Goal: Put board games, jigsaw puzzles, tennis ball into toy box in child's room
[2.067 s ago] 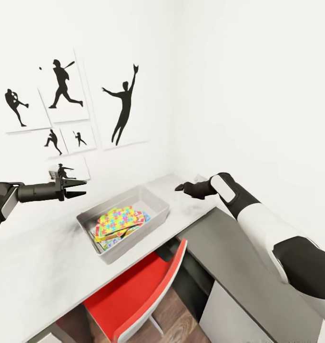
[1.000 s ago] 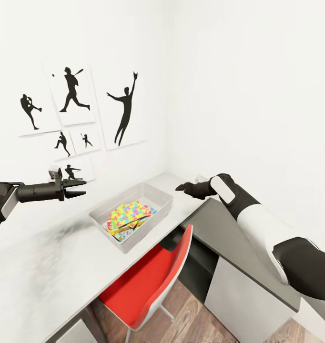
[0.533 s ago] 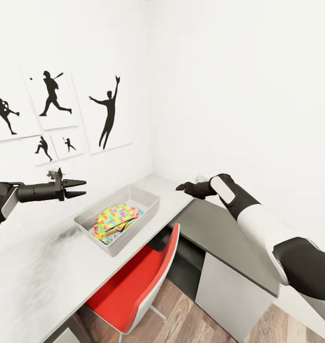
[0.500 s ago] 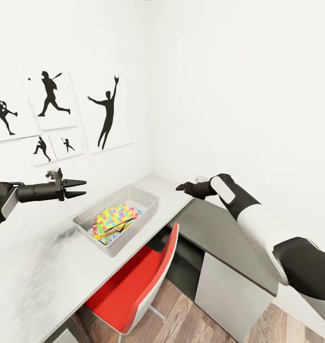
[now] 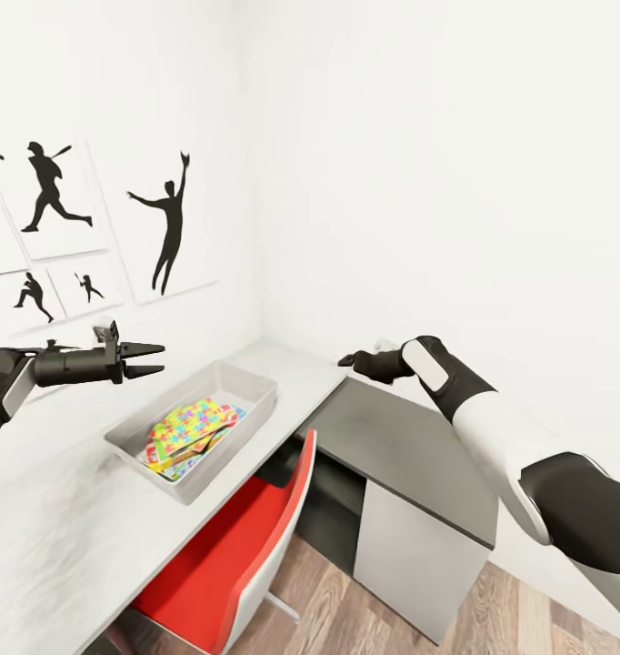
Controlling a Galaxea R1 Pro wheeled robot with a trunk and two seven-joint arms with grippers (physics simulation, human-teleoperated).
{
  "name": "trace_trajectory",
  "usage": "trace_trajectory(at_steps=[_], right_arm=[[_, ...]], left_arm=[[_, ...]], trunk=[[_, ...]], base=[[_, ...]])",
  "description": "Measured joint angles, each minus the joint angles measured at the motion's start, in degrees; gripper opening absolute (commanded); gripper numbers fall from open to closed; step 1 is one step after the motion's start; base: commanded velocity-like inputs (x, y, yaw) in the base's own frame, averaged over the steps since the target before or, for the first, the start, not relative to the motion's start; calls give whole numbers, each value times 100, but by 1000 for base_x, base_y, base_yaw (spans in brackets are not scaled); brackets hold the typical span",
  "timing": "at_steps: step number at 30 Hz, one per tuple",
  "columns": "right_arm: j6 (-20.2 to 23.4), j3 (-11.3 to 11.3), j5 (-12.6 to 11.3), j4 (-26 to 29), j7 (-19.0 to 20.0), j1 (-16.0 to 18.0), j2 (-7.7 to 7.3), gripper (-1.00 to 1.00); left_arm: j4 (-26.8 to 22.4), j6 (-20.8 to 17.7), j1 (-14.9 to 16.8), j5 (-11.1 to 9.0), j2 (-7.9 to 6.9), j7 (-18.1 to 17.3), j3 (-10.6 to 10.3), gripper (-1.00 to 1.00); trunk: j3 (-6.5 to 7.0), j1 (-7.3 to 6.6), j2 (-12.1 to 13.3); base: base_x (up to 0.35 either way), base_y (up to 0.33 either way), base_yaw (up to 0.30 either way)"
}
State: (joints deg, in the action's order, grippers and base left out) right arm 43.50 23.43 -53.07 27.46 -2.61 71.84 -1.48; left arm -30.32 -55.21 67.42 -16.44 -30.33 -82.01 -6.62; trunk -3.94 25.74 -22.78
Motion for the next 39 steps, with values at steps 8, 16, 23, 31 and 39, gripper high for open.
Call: trace_trajectory(at_steps=[8,16,23,31,39], right_arm=[[-66,7,-1,-30,-1,1,-2,100],[-109,35,0,-91,-1,-2,4,100],[-120,43,1,-162,-1,-2,4,100],[-122,44,1,-202,-1,1,4,100],[-153,50,2,-239,-1,-1,-3,100]], left_arm=[[3,0,1,0,0,0,0,100],[2,0,1,0,0,0,0,100],[0,0,1,0,0,4,0,100],[1,0,0,0,1,8,0,100],[2,0,1,0,6,8,0,100]], trunk=[[56,0,0],[111,1,0],[160,1,0],[215,1,0],[269,1,-1]], base=[[0,0,-210],[-48,0,-210],[-75,0,-210],[-98,0,-210],[-106,0,-210]])
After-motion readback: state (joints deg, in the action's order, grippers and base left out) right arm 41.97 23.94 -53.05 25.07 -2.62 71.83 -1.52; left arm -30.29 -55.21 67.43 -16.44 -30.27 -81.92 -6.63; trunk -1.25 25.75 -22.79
